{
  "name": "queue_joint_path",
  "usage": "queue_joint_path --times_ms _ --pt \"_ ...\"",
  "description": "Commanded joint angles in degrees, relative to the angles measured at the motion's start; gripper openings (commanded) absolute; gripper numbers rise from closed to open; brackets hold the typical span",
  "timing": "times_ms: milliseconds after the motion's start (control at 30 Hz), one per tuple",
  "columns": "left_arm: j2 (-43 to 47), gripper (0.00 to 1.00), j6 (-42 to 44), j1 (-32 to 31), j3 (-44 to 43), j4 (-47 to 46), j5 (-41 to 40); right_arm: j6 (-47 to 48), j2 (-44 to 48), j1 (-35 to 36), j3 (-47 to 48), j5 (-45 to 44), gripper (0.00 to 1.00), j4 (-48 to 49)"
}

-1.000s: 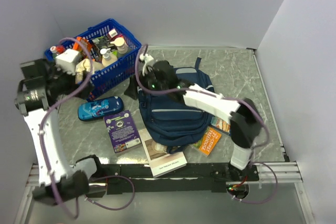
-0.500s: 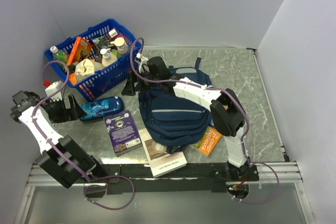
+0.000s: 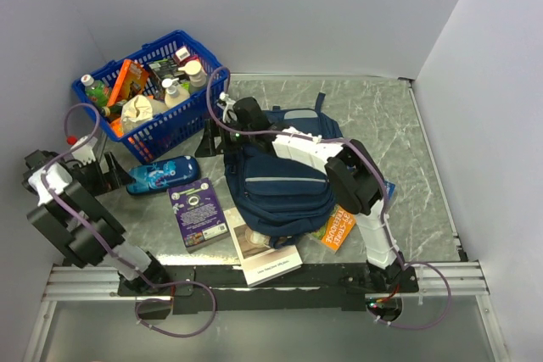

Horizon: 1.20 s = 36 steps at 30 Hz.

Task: Pack the student bag
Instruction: Pick up the stationery from the center of the board.

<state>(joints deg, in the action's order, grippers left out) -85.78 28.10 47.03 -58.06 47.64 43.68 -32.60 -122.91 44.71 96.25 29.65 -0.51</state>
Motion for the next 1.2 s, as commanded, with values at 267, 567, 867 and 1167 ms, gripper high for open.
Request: queue_joint_path --times_ms 267,567,867,1167 --pt "-13.0 0.99 9.07 0.88 -3.54 -3.78 3.6 -3.7 -4.78 -0.32 7.45 -1.96 1.0 3.07" --pt "-17.67 0.99 8.56 -1.84 -5.92 -6.41 2.99 -4.05 -8.13 0.91 9.85 -3.1 1.0 1.04" --pt "-16.88 0.9 6.8 -9.32 -3.37 -11.6 0.44 -6.69 -7.16 0.91 3.51 -4.33 1.0 6.05" --pt "-17.23 0.75 9.08 -12.13 -2.59 -11.77 -0.52 -6.95 -12.34 1.87 7.54 -6.1 1.0 5.18"
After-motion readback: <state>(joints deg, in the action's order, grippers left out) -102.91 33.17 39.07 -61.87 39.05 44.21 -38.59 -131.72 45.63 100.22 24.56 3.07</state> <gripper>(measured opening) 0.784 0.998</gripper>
